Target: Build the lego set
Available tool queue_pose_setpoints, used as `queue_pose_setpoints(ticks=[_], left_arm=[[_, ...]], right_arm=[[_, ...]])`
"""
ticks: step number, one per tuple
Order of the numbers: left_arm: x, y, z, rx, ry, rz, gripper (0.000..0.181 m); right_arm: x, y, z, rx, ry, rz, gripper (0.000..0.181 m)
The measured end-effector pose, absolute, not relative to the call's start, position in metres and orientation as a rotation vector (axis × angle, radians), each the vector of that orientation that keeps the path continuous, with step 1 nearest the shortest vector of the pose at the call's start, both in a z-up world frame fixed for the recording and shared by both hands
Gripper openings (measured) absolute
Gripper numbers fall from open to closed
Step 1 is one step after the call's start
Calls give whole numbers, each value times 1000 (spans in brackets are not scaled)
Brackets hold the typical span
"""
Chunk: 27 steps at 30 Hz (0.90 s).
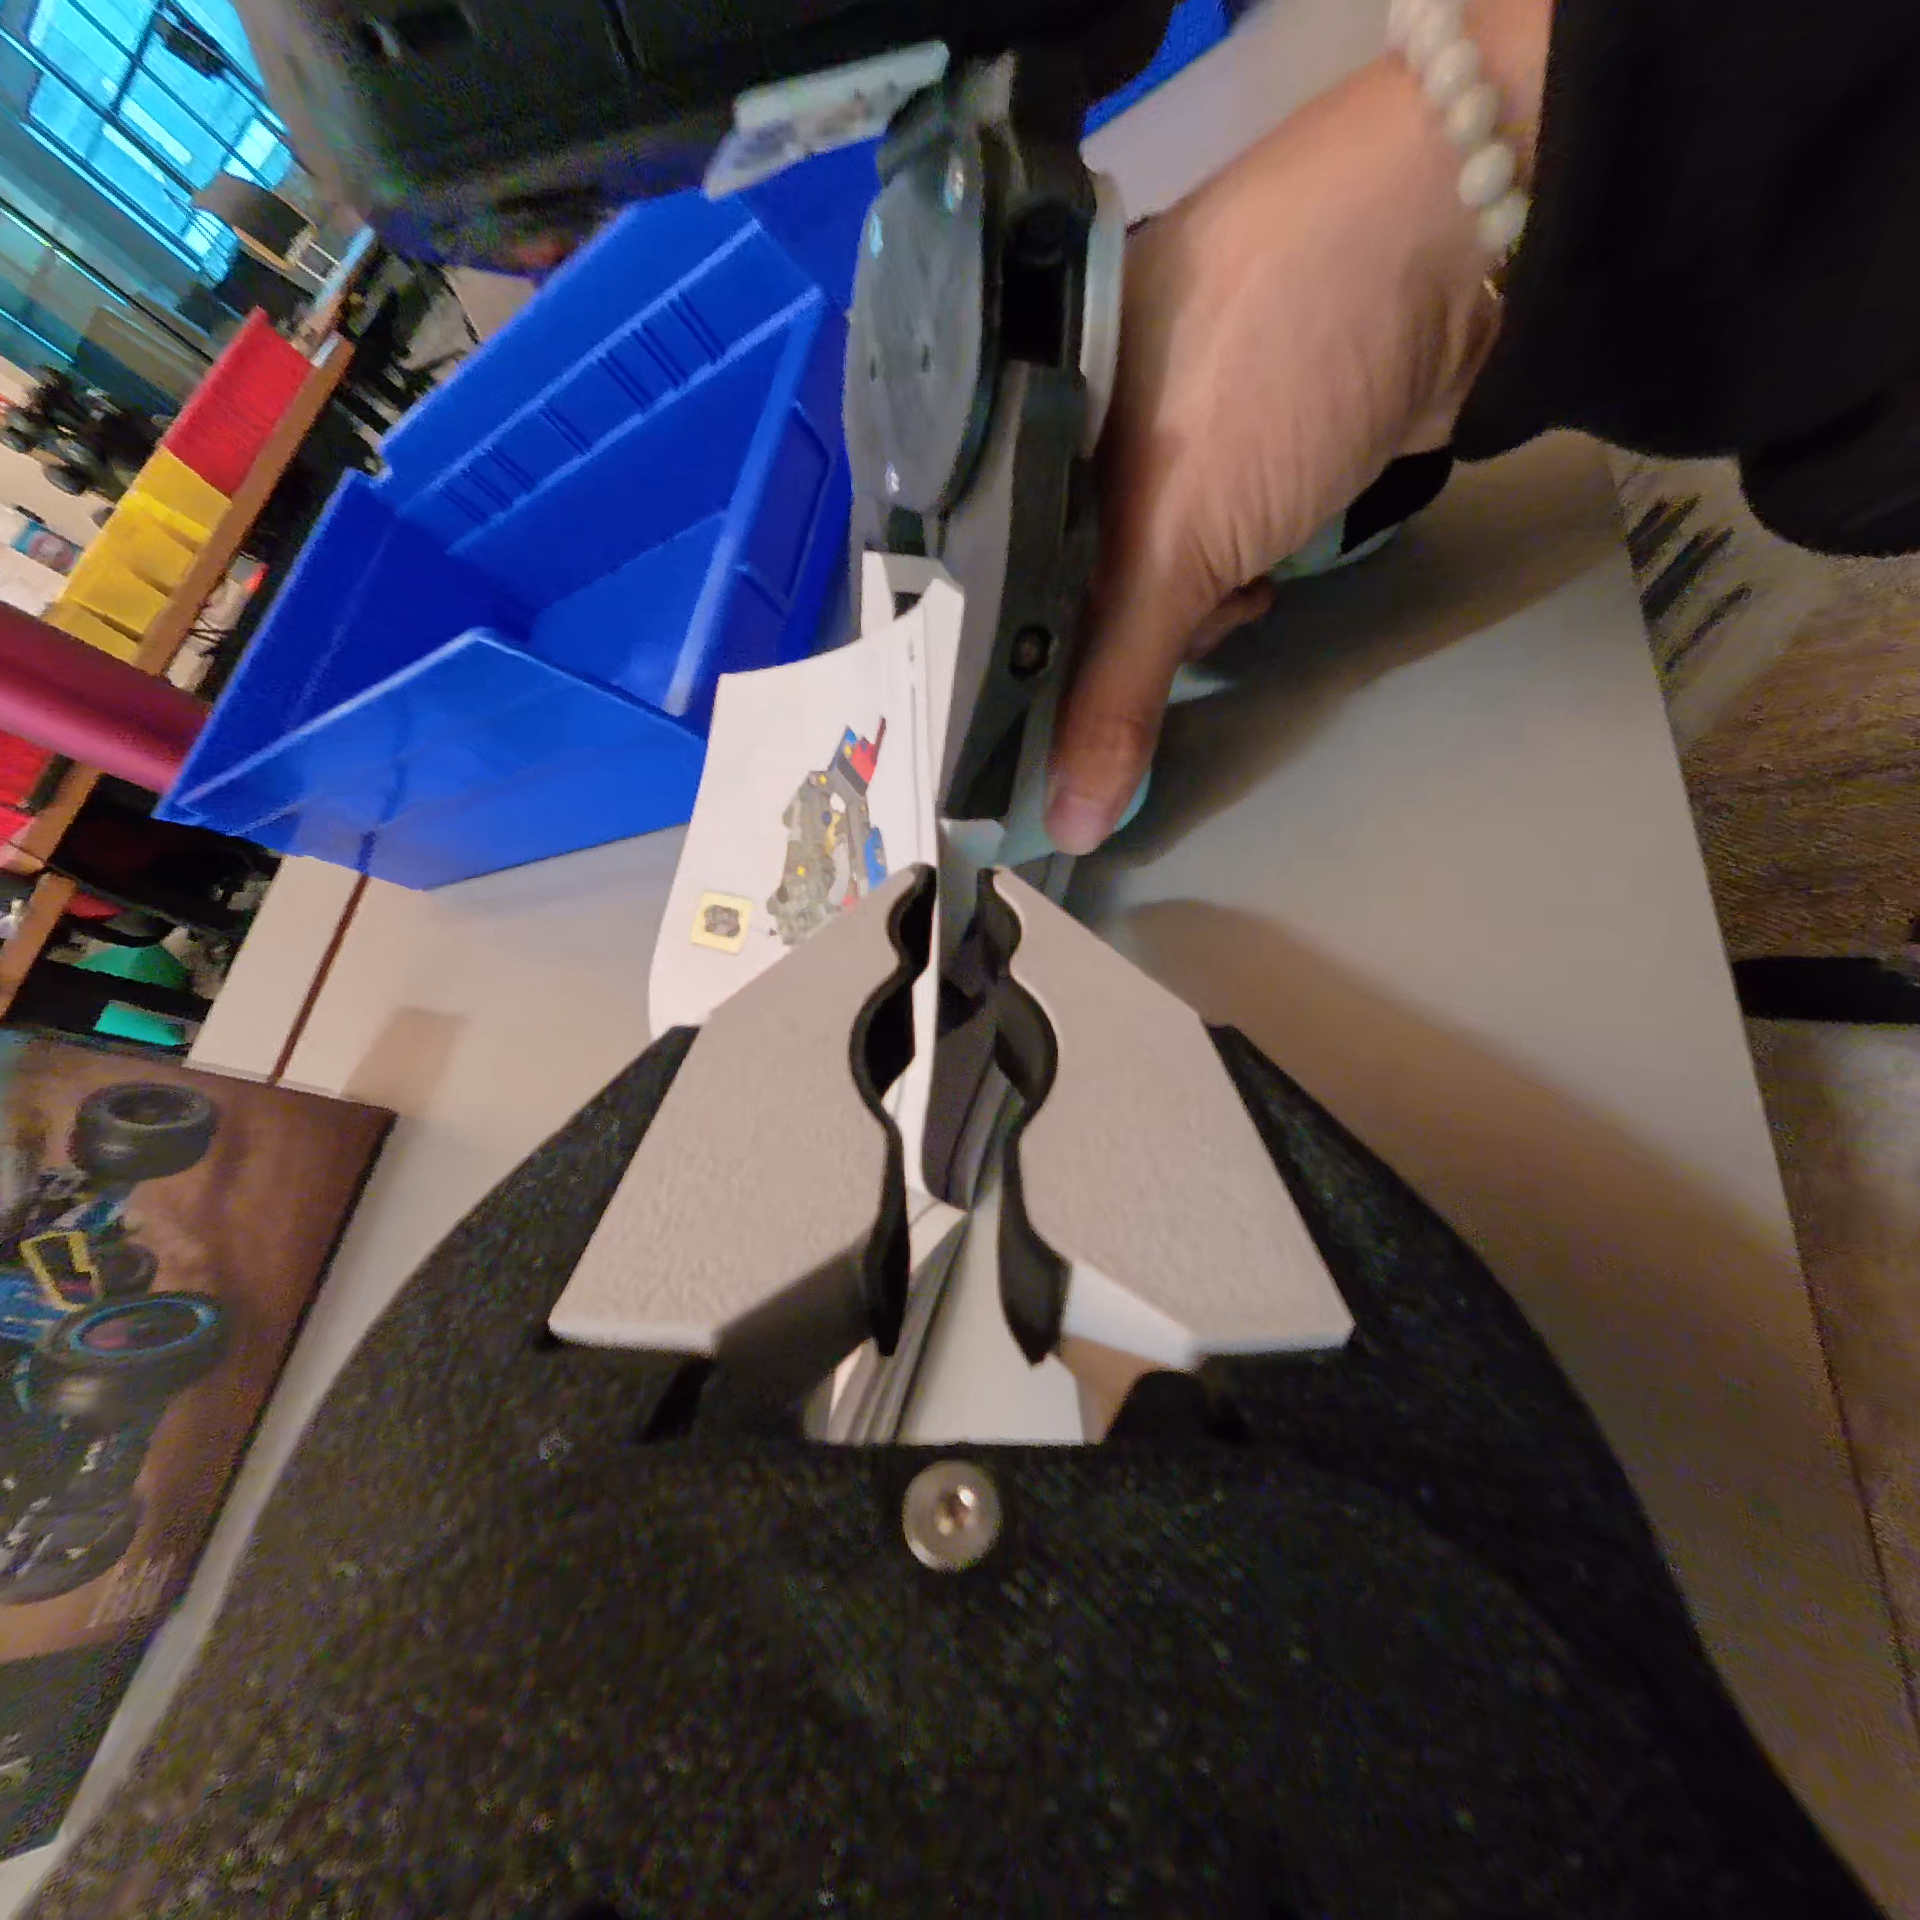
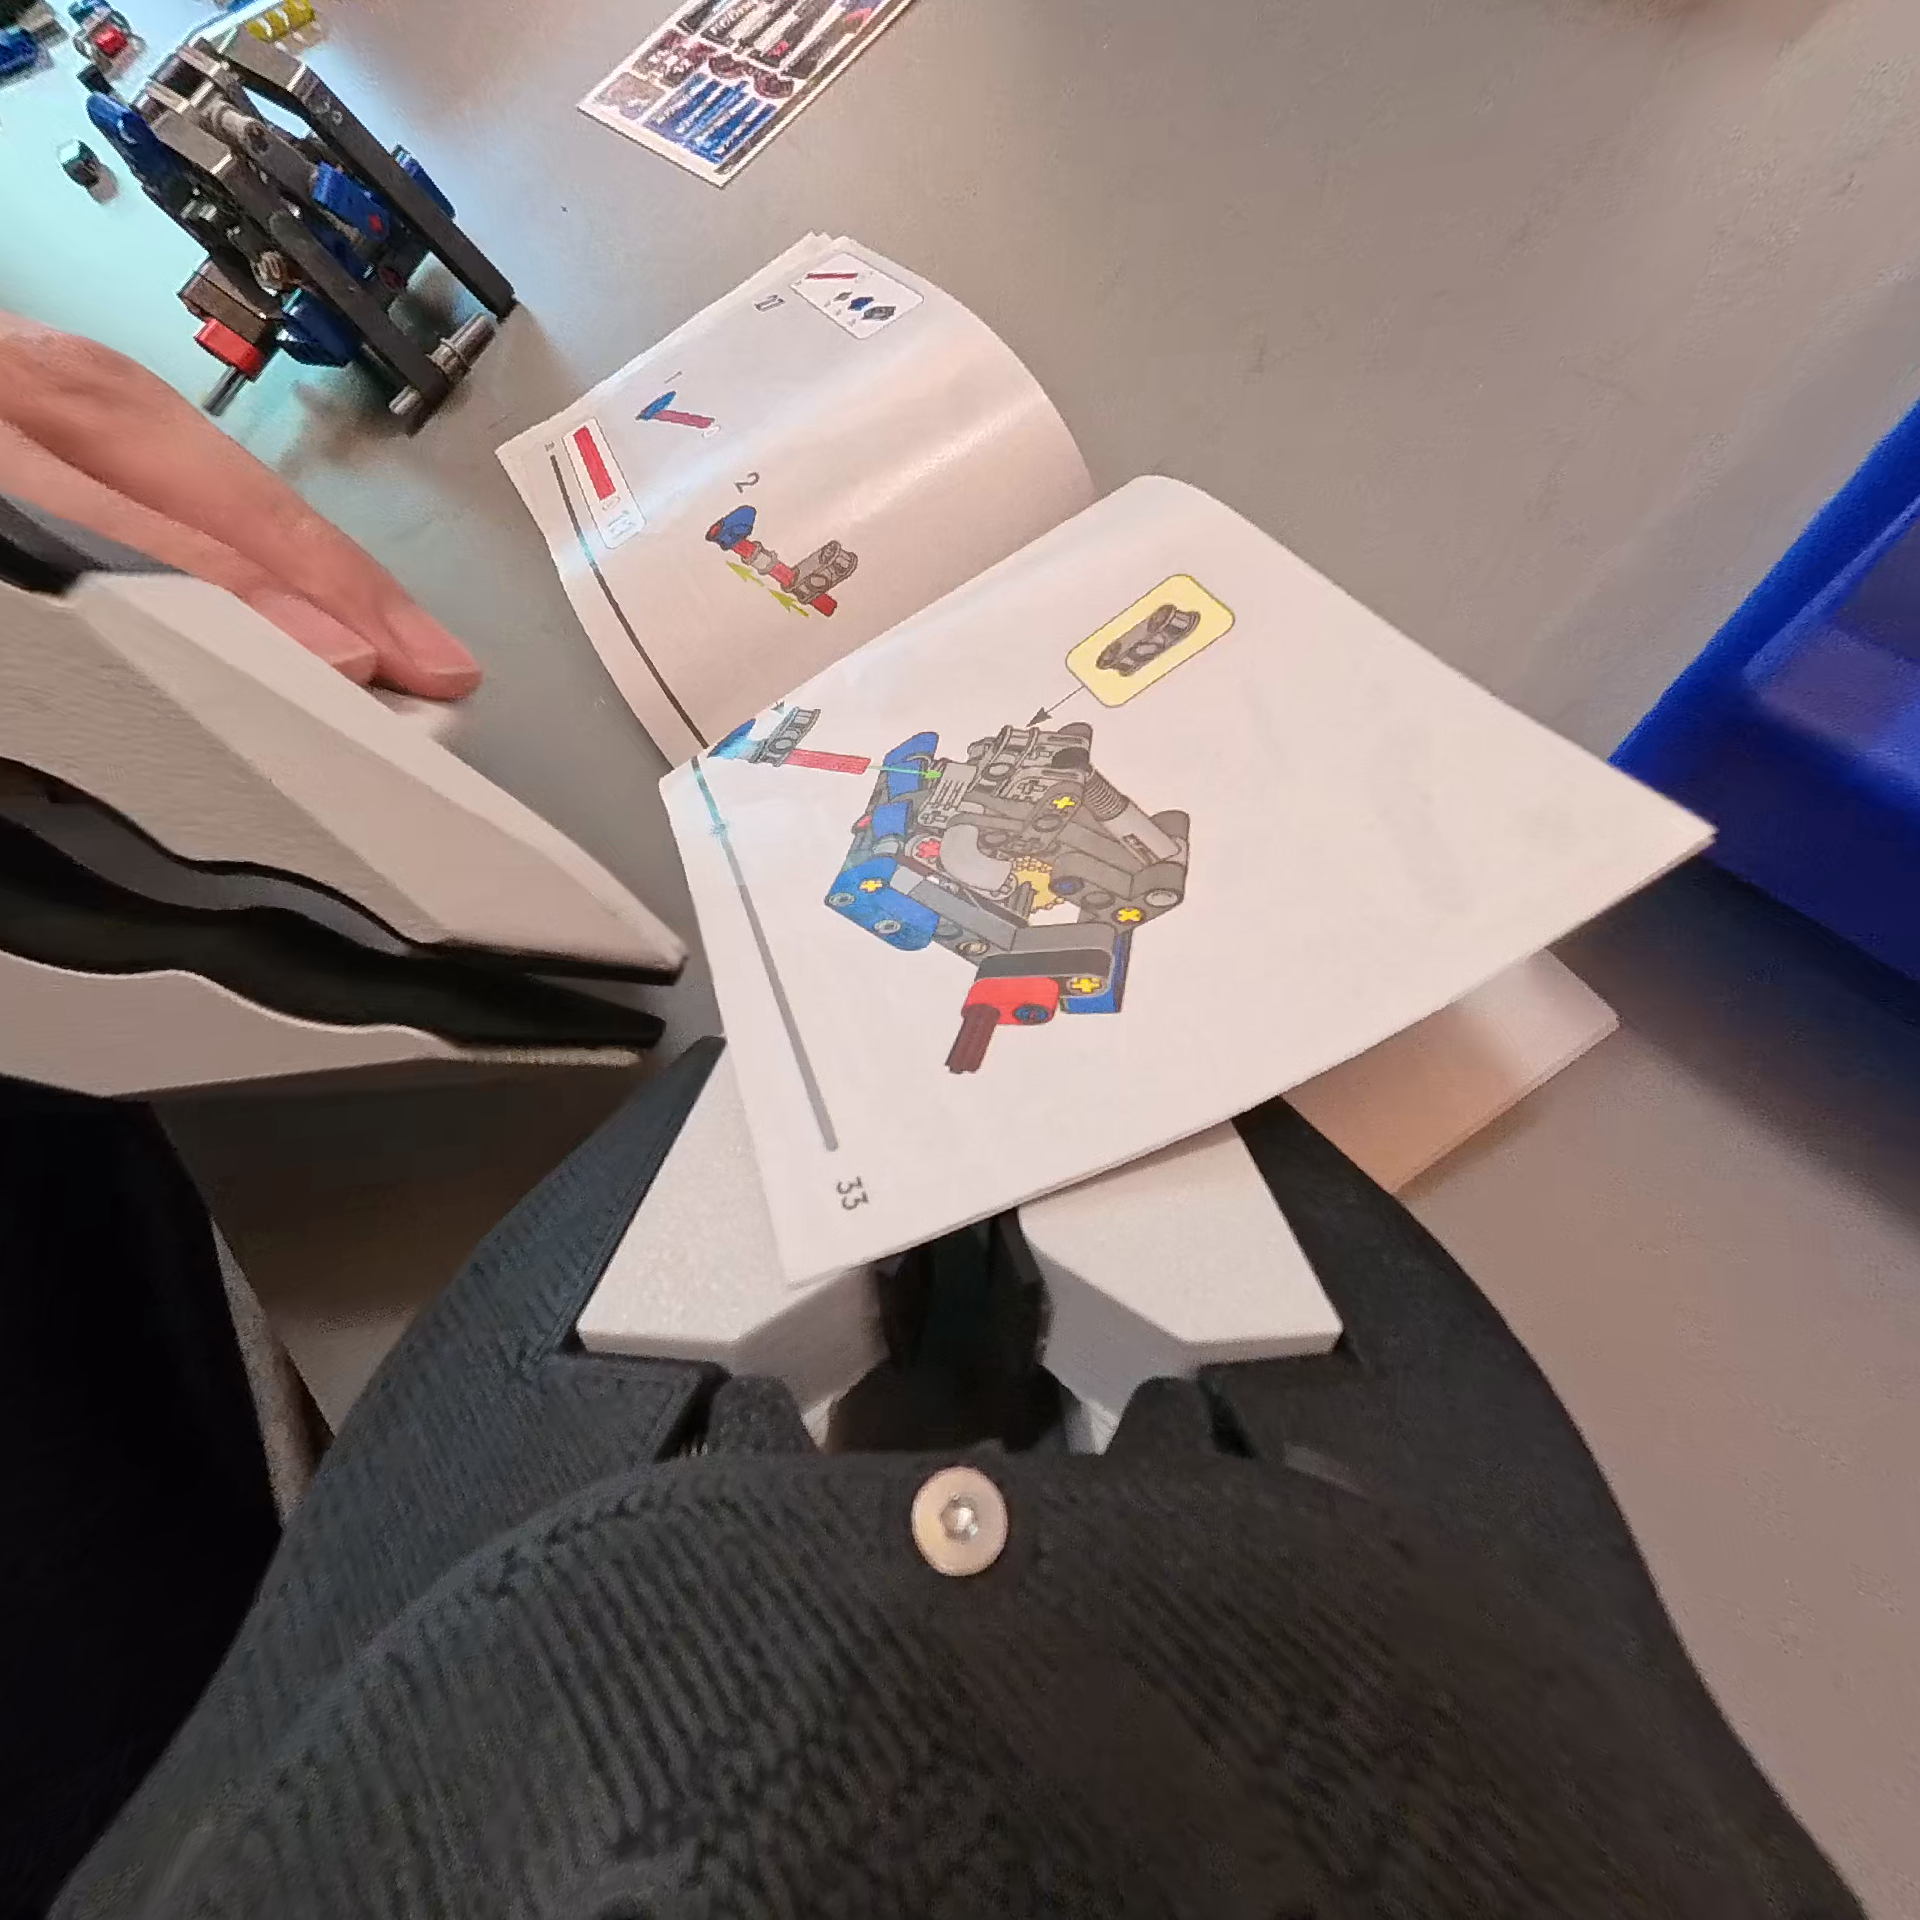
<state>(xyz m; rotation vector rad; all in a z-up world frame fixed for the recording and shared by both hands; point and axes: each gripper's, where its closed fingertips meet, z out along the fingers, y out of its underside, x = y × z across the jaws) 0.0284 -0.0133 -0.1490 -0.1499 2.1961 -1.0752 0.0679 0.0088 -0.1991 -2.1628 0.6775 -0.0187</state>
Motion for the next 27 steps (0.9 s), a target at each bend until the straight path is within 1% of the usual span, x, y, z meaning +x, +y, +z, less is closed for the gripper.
queue_pose_setpoints(ticks=[4, 10, 19, 27], left_arm=[[46, -1, -151, -197, 2182, -999, 2], [56, 23, -200, -199, 2463, -771, 0], [55, 50, -195, -90, 2438, -560, 0], [60, 81, -198, -160, 2414, -426, 0]], right_arm=[[68, 9, -199, -2163, 677, -20, 0], [69, 9, -200, -2167, 676, -40, 0], [69, 9, -200, -2165, 680, -37, 0], [69, 9, -199, -2165, 680, -36, 0]])
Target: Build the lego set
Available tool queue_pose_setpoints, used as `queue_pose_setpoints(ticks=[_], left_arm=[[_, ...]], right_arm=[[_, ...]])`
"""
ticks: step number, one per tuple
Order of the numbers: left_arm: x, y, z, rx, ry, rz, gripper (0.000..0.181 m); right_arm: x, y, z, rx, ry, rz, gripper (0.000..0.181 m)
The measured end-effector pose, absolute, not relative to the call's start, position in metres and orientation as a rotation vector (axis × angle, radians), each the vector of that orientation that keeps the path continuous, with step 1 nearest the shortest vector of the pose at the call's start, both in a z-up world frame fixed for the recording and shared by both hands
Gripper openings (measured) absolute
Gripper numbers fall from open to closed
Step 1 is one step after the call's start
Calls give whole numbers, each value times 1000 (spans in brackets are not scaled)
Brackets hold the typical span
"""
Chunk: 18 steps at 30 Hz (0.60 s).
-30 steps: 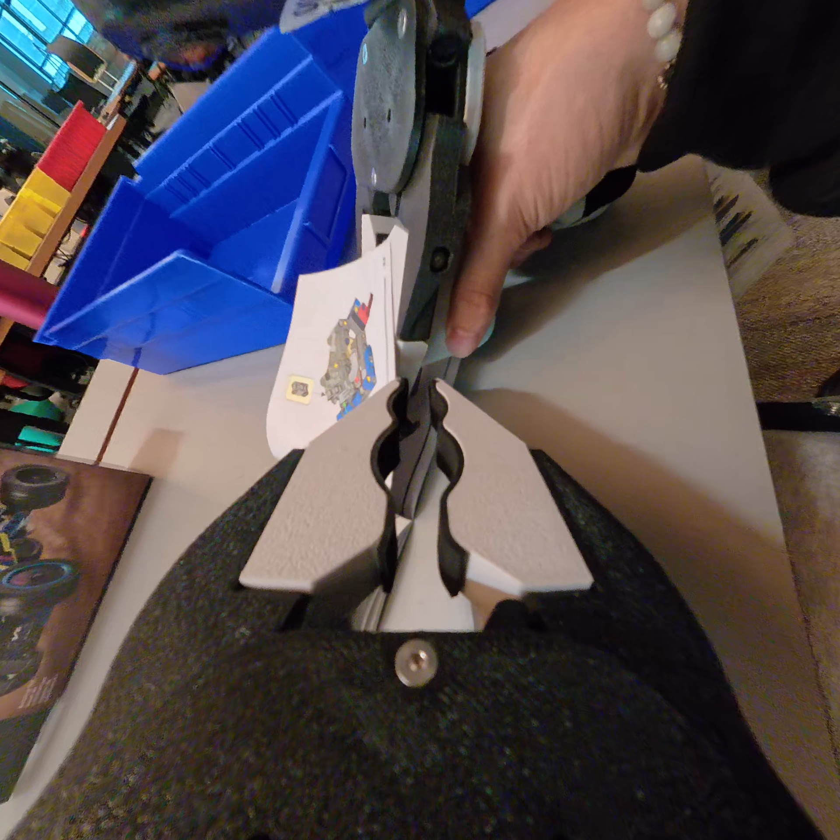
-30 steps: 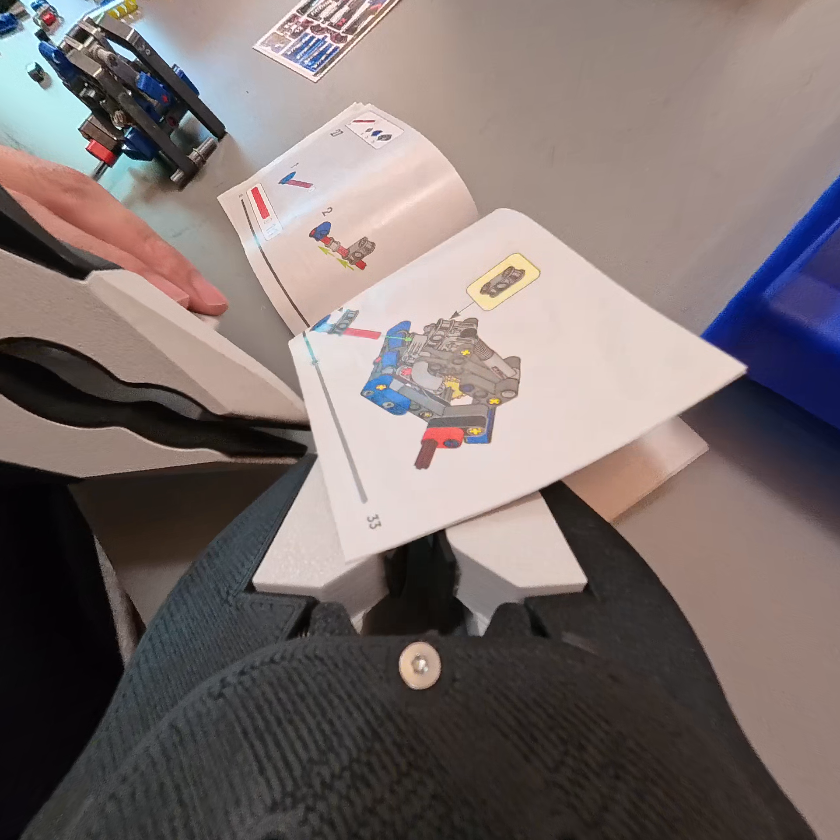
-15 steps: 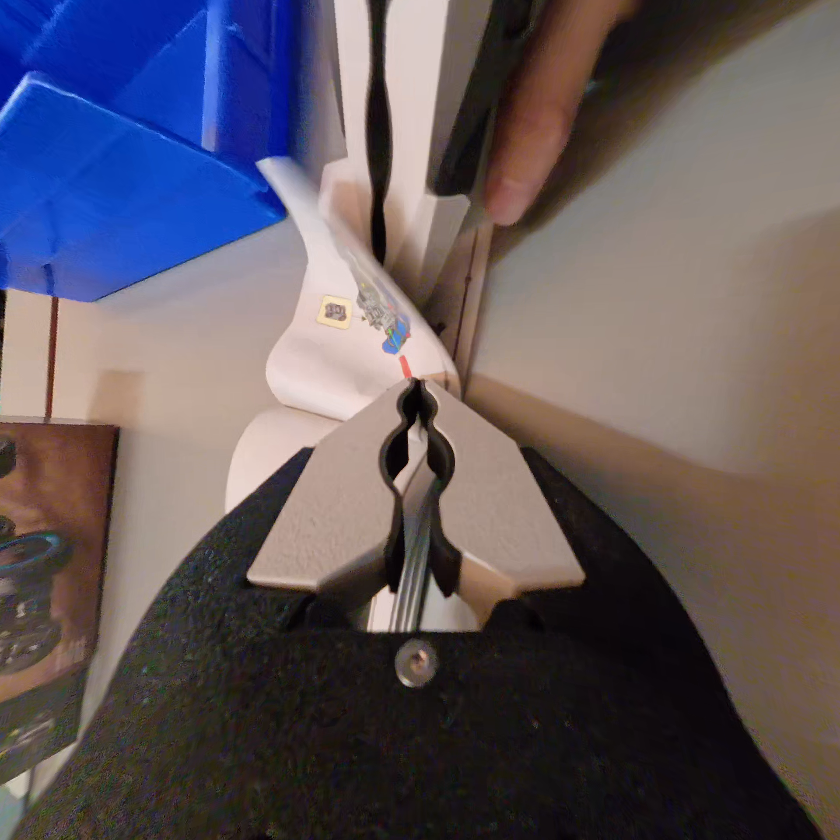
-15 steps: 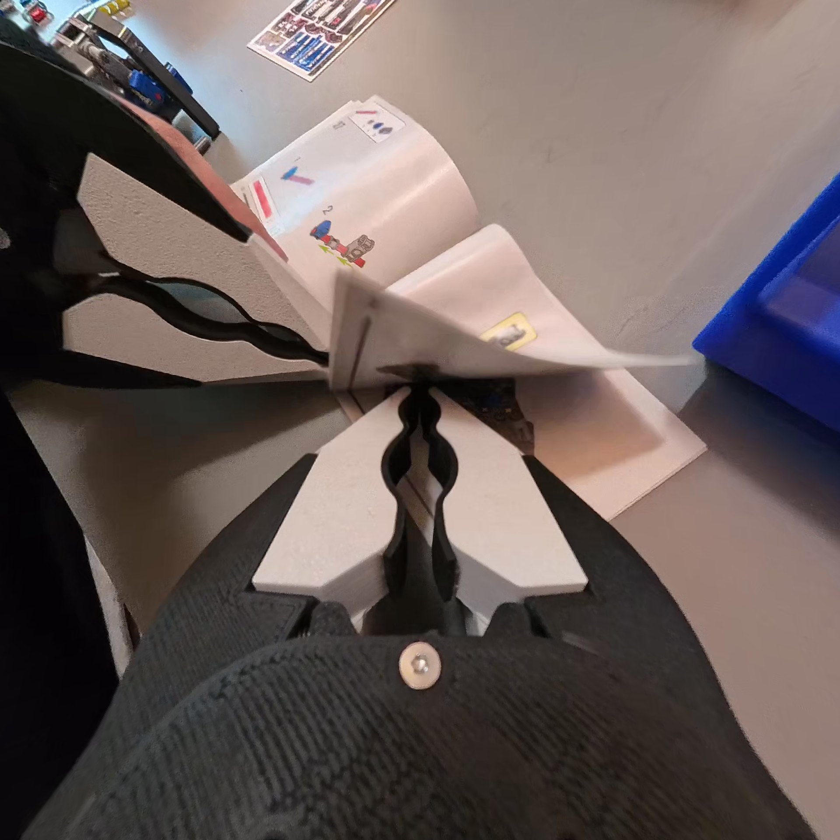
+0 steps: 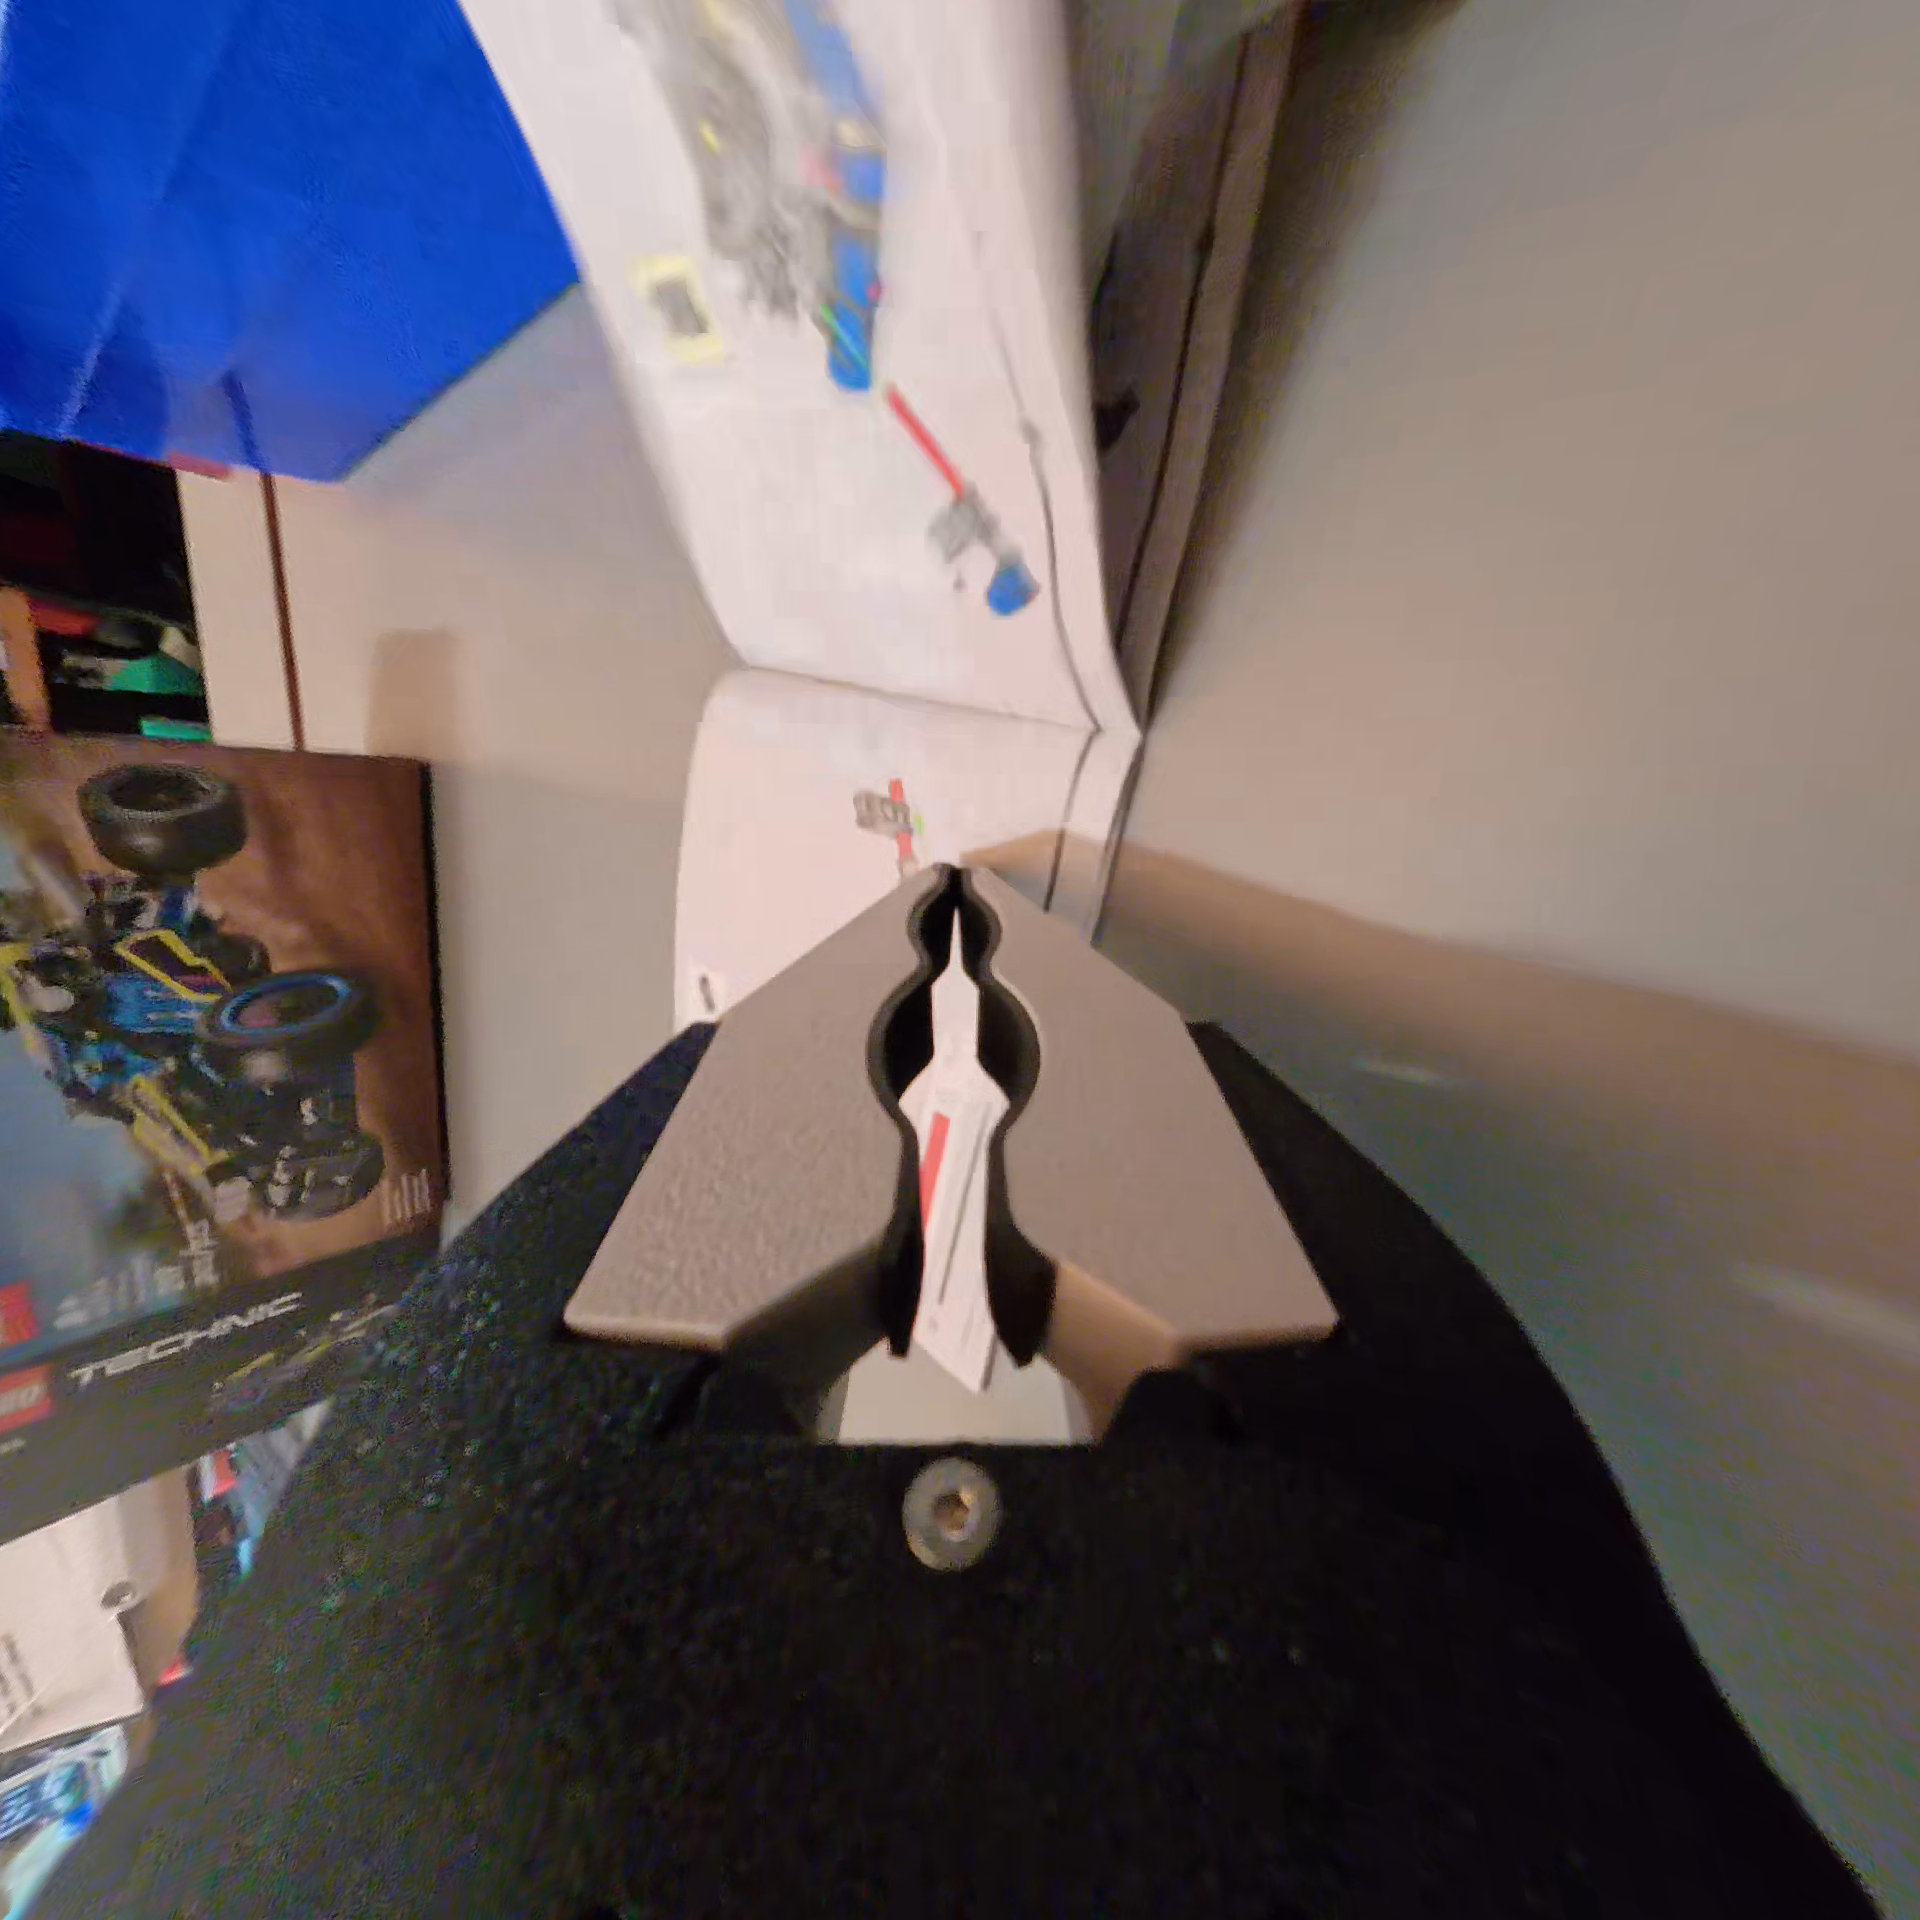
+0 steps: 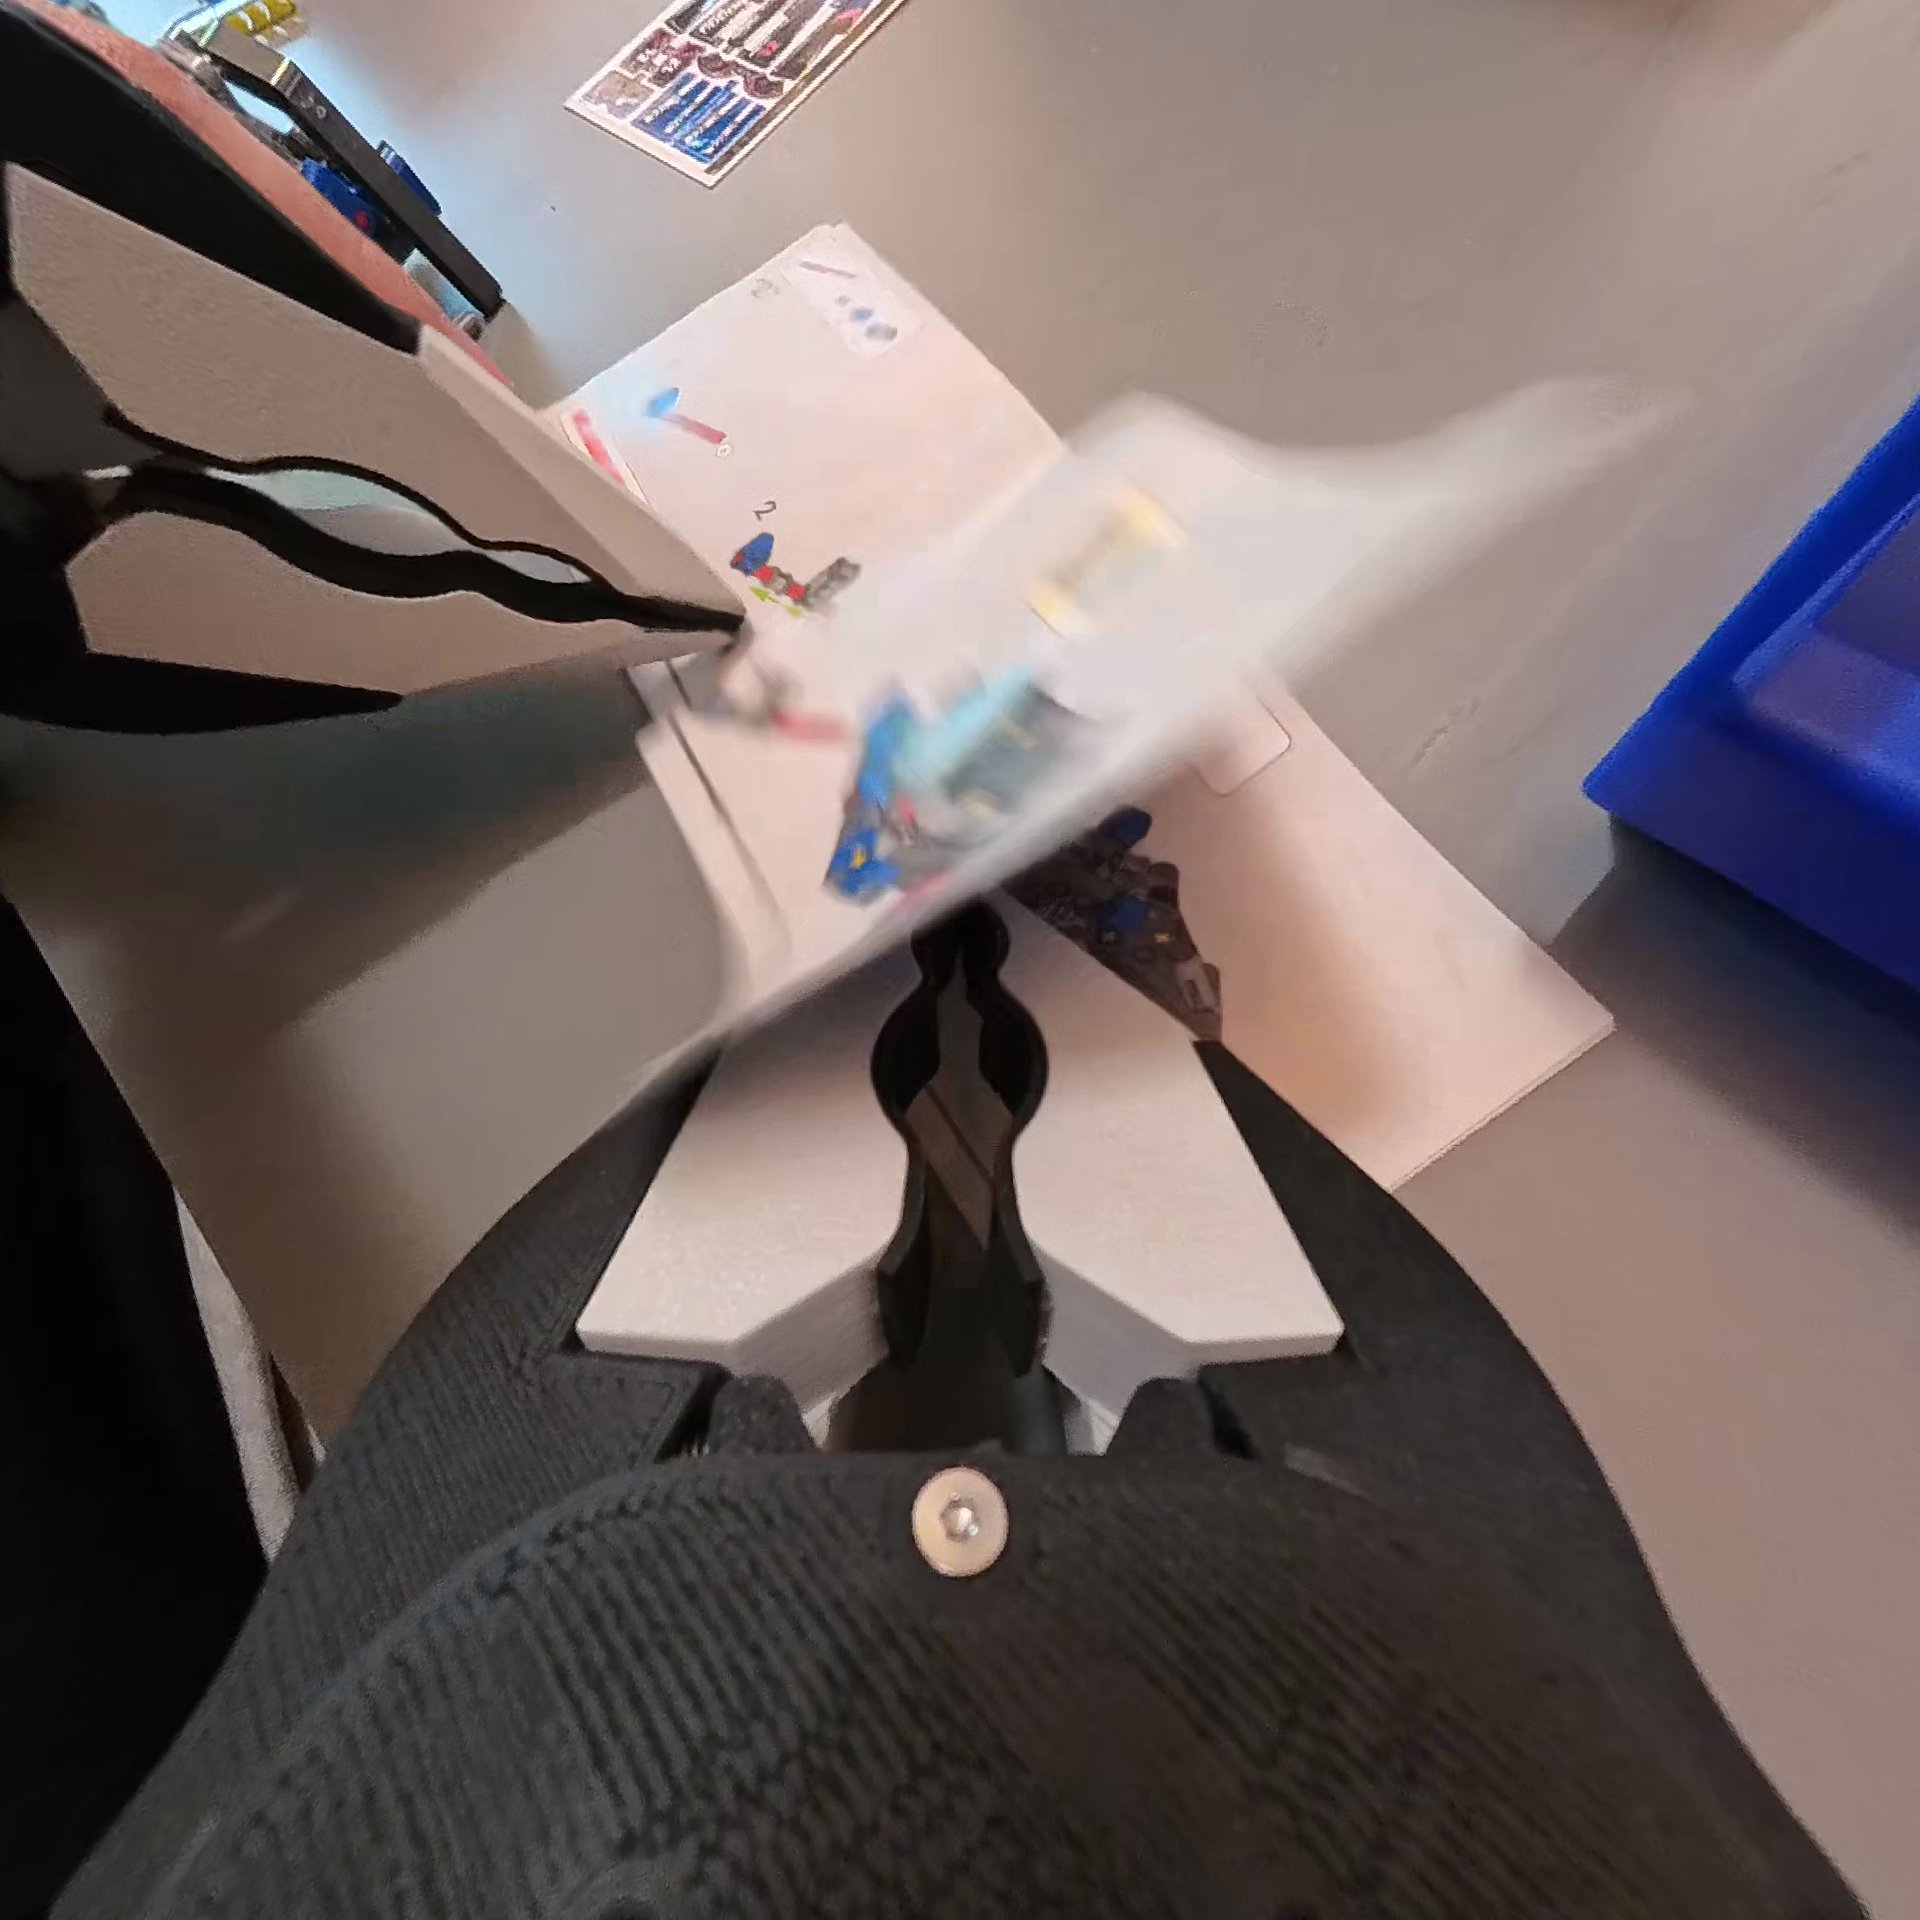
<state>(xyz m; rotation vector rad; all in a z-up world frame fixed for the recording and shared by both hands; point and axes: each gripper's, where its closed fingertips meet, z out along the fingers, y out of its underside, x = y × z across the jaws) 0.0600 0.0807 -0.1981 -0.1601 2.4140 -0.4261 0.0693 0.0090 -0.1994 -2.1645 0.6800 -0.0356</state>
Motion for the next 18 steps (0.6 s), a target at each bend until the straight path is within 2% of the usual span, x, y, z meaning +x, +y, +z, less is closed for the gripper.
queue_pose_setpoints(ticks=[4, 7, 10, 12, 18], left_arm=[[61, 81, -198, -210, 2401, -491, 0], [66, 68, -172, -201, 2286, -589, 1], [47, 21, -151, -139, 2303, -932, 12], [37, -4, -142, -105, 2332, -1112, 13], [36, -28, -145, -23, 2466, -1235, 22]], right_arm=[[69, 9, -199, -2157, 682, -12, 0], [69, 10, -199, -2165, 674, -29, 0], [69, 10, -199, -2167, 669, -30, 0], [69, 10, -199, -2169, 666, -34, 0], [69, 10, -199, -2169, 667, -33, 0]])
